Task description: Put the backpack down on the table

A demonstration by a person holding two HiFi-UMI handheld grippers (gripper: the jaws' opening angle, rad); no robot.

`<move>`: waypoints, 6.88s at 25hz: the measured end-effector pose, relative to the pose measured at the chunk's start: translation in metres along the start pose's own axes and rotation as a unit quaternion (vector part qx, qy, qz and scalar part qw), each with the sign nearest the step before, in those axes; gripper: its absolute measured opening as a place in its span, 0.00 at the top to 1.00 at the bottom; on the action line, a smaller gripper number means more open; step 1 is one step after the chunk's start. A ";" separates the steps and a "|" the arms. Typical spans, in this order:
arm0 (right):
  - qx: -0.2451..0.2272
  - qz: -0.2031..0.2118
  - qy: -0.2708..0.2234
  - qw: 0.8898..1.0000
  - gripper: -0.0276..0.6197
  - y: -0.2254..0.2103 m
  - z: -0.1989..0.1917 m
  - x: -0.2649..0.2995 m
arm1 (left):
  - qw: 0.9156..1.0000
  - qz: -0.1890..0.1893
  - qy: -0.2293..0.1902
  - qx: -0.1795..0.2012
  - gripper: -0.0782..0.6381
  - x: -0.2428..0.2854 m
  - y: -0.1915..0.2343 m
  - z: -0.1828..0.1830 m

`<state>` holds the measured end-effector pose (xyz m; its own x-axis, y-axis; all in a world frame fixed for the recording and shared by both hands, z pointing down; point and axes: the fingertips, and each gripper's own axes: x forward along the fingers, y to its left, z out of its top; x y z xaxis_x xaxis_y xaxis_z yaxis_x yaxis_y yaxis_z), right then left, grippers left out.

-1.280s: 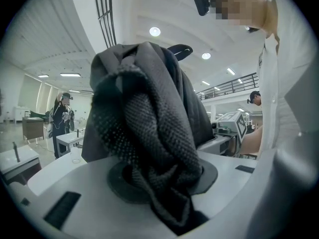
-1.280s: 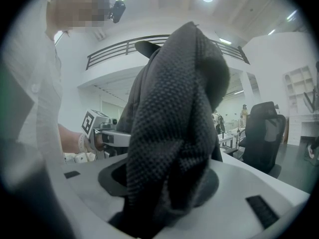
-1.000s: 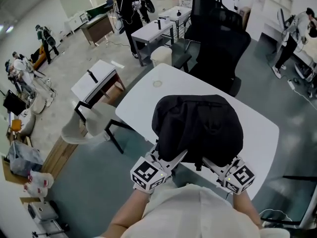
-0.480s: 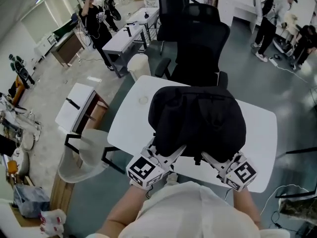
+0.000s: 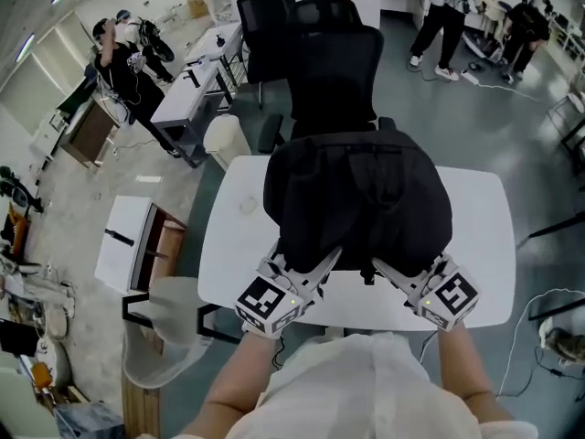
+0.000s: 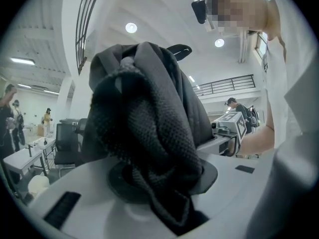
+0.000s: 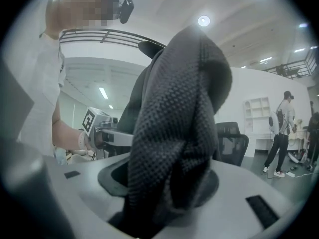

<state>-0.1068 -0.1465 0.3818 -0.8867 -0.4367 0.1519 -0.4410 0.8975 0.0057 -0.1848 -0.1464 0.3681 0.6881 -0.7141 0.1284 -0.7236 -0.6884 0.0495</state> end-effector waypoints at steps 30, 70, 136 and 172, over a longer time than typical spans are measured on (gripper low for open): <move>0.053 -0.044 0.055 0.996 0.63 -0.116 -0.116 0.050 | 0.997 -0.009 0.040 -0.063 0.69 0.120 0.076 -0.108; 0.126 -0.076 0.107 0.983 0.61 -0.138 -0.218 0.067 | 0.989 -0.018 0.093 -0.115 0.64 0.151 0.095 -0.212; 0.172 -0.186 0.110 0.961 0.51 -0.139 -0.226 0.012 | 0.982 0.049 0.135 -0.120 0.48 0.096 0.107 -0.220; 0.107 -0.263 0.017 0.959 0.90 -0.089 -0.121 -0.073 | 0.990 0.125 0.025 -0.067 0.78 -0.001 0.086 -0.114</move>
<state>0.0137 -0.1875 0.4893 -0.5303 -0.8201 0.2152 -0.8476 0.5184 -0.1131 -0.2536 -0.1904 0.4853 0.4856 -0.8504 0.2027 -0.8738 -0.4655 0.1405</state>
